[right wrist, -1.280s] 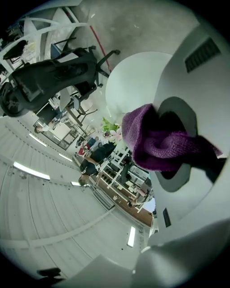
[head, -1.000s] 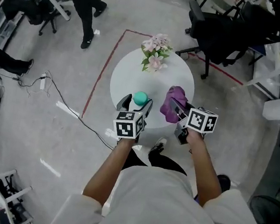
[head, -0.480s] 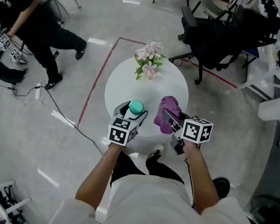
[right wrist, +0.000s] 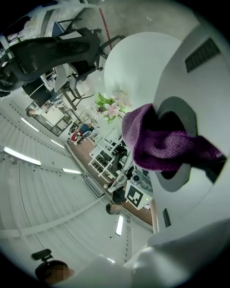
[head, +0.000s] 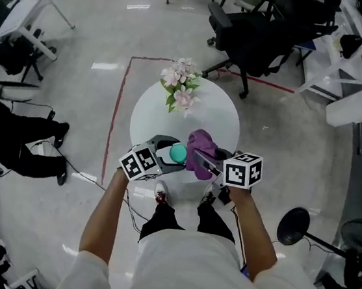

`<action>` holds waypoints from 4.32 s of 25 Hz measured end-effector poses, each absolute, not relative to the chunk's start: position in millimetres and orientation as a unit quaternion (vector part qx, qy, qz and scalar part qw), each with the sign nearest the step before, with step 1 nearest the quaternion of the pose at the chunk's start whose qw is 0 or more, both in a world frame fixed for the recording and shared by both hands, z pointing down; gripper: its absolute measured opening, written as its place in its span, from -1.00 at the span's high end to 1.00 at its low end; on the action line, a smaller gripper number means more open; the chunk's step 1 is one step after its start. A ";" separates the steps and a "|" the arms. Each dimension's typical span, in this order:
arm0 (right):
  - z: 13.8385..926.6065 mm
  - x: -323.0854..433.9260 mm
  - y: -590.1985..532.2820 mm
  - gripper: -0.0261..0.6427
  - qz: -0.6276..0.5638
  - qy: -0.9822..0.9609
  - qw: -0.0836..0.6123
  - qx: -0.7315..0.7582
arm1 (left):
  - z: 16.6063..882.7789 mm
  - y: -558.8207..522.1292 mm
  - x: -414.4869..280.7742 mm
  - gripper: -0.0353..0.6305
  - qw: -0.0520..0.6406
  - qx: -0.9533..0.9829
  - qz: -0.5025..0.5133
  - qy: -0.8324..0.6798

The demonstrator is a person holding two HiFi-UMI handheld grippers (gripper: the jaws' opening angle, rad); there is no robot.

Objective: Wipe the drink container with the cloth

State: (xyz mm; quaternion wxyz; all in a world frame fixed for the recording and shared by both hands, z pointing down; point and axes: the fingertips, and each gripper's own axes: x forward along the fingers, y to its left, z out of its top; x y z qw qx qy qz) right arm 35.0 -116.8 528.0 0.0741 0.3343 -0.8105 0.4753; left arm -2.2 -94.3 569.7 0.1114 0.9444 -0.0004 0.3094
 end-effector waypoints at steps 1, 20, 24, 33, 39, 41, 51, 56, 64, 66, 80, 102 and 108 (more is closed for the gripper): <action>528.5 32.1 -115.4 0.61 0.476 -0.808 0.072 0.341 | 569.7 -94.7 -3.3 -0.12 0.102 0.943 0.314 0.029; 609.1 27.4 -112.3 0.61 0.511 -0.679 -0.007 0.526 | 567.2 -89.4 -17.7 -0.12 0.027 0.927 0.301 0.223; 653.8 23.5 -106.0 0.61 0.534 -0.664 0.019 0.523 | 567.6 -89.5 -19.2 -0.12 0.029 0.929 0.295 0.223; 743.6 18.4 -89.5 0.61 0.563 -0.636 0.119 0.515 | 568.5 -90.1 -18.6 -0.12 0.036 0.934 0.284 0.213; 755.1 13.5 -88.7 0.62 0.573 -0.635 0.111 0.506 | 569.3 -92.7 -21.8 -0.12 0.038 0.934 0.284 0.213; 749.9 16.8 -87.9 0.61 0.577 -0.635 0.097 0.503 | 569.5 -92.5 -21.4 -0.12 0.039 0.935 0.284 0.208; 658.9 55.0 -83.6 0.61 0.522 -0.697 0.064 0.488 | 560.1 -110.1 -43.9 -0.25 0.125 0.958 0.255 0.035; 611.6 77.1 -101.9 0.61 0.489 -0.735 0.072 0.464 | 547.0 -107.6 -55.1 -0.25 0.179 0.951 0.231 -0.103; 552.6 69.5 -130.1 0.61 0.446 -0.798 0.077 0.399 | 527.2 -103.5 -45.0 -0.25 0.201 0.918 0.210 -0.268; 543.3 64.1 -132.4 0.61 0.439 -0.810 0.081 0.381 | 522.1 -103.9 -38.3 -0.25 0.198 0.910 0.206 -0.300; 532.8 68.6 -115.2 0.61 0.439 -0.826 0.108 0.337 | 539.7 -118.6 -21.8 0.10 0.130 0.871 0.292 -0.372; 521.7 38.4 -107.1 0.61 0.455 -0.789 0.002 0.413 | 544.5 -98.1 7.9 0.11 -0.018 0.929 0.337 0.152; 543.0 33.5 -120.9 0.61 0.464 -0.749 0.002 0.473 | 544.1 -96.3 10.6 0.10 -0.045 0.921 0.331 0.203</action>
